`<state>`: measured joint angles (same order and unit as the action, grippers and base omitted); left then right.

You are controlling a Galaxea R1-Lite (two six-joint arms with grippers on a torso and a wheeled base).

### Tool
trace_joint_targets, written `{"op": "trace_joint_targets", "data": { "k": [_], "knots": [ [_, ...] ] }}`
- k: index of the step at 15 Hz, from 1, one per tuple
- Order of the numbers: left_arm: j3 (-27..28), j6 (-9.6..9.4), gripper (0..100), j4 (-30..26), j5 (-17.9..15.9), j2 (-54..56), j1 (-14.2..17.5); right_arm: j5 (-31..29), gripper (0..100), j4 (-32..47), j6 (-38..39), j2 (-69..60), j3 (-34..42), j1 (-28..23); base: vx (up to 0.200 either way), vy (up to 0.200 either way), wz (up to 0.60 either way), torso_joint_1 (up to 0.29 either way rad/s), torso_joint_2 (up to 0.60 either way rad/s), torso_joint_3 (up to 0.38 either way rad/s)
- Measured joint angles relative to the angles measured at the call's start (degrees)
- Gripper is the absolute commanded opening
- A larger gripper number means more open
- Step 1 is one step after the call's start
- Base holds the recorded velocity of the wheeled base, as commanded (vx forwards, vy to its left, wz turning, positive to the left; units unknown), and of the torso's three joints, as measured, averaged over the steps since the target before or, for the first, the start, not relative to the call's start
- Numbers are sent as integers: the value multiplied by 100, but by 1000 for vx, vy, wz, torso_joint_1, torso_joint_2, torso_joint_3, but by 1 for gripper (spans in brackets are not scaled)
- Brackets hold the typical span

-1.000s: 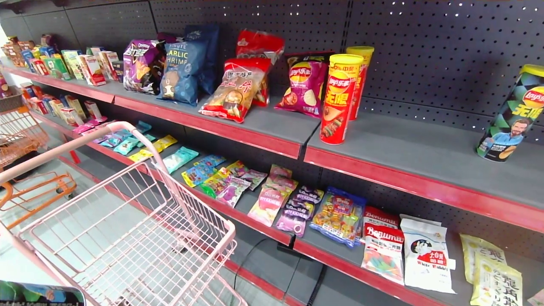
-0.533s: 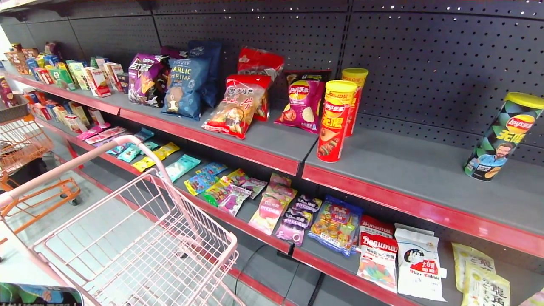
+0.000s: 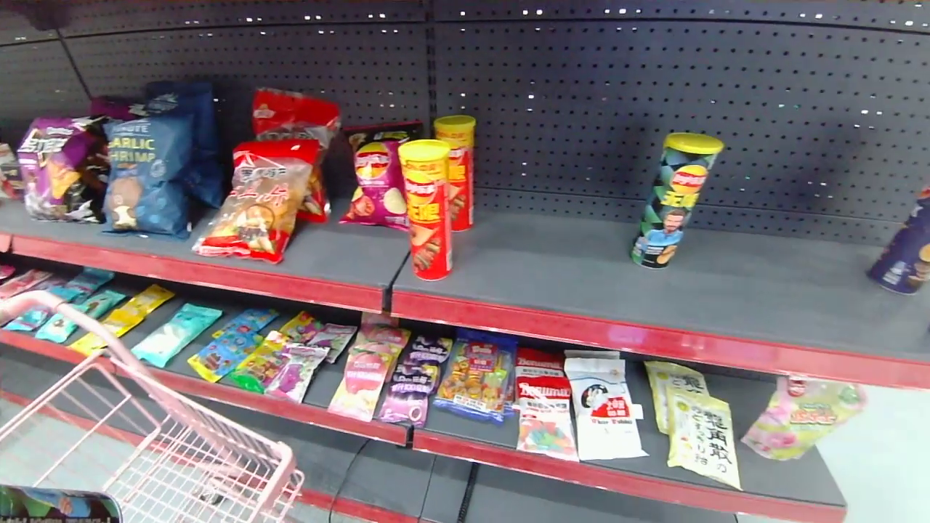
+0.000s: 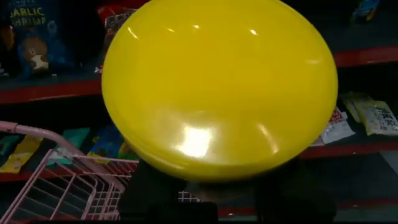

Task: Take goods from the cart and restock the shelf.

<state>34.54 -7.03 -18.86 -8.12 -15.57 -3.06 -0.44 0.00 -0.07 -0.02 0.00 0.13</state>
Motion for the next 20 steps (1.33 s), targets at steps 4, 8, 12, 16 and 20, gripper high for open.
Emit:
{"op": "trace_joint_targets", "data": {
  "k": [4,8,12,16,20],
  "knots": [
    [2,-82,0,-43,88,16,-10,0,100,0,-2,0,0,2,0,0,-450,-1,2,2],
    [2,-156,0,-54,87,41,-7,0,100,0,-9,0,0,5,50,0,0,1,-1,-1],
    [-20,-158,0,-46,82,57,-5,0,100,0,-9,0,0,5,200,0,0,-10,-2,-4],
    [-17,-167,0,-49,77,85,-7,0,100,2,-9,0,0,5,100,0,0,5,2,0],
    [2,-227,0,-51,62,207,-21,0,100,0,-24,0,0,2,0,0,0,0,0,0]
  ]
}}
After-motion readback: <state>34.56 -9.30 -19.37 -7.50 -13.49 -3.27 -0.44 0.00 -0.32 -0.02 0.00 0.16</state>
